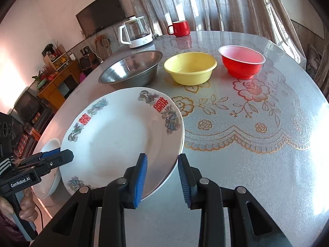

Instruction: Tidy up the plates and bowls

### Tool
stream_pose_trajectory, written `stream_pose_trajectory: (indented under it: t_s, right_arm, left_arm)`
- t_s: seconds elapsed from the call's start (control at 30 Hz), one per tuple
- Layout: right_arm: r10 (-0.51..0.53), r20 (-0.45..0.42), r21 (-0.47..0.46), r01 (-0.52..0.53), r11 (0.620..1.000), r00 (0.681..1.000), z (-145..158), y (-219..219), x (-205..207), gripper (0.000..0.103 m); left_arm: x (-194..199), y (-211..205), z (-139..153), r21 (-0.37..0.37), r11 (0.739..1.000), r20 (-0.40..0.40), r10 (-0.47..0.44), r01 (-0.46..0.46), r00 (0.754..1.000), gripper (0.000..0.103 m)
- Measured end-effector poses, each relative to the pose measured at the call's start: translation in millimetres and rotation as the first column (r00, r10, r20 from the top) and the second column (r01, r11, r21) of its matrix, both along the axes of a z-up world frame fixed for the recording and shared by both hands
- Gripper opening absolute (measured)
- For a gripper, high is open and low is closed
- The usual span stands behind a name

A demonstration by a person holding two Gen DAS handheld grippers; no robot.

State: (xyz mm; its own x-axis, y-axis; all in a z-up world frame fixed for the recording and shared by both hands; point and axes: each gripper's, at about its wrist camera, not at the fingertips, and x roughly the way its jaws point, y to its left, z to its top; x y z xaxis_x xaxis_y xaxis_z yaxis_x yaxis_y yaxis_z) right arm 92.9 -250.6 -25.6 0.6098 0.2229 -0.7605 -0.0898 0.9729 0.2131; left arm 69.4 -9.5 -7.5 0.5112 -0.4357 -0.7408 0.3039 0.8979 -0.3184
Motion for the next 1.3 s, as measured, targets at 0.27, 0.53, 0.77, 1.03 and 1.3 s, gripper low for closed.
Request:
stream_pose_trajectory:
  t_s: [0.27, 0.53, 0.77, 1.03, 1.3]
  right_arm:
    - [-0.025, -0.017, -0.010, 0.025, 1.000, 1.000, 0, 0, 0, 0.031]
    - [-0.013, -0.002, -0.056, 0.013, 0.998, 1.000, 2, 6, -2, 0.031]
    - [-0.018, -0.011, -0.029, 0.018, 0.999, 1.000, 1, 2, -2, 0.031]
    - [-0.030, 0.006, 0.007, 0.030, 1.000, 1.000, 6, 0, -5, 0.031]
    - [-0.001, 0.046, 0.074, -0.002, 0.997, 0.999, 18, 3, -10, 0.032]
  left_arm:
    - [-3, 0, 2, 0.016, 1.000, 0.022, 0.001, -0.002, 1.000, 0.041]
    - [-3, 1, 2, -0.006, 1.000, 0.017, -0.011, 0.011, 1.000, 0.044]
    - [-4, 5, 0, -0.001, 1.000, 0.013, 0.006, -0.006, 1.000, 0.046]
    - [-6, 16, 4, 0.019, 0.998, 0.034, 0.051, -0.051, 0.998, 0.046]
    - [-8, 41, 11, 0.000, 0.994, 0.047, 0.110, -0.110, 0.993, 0.046]
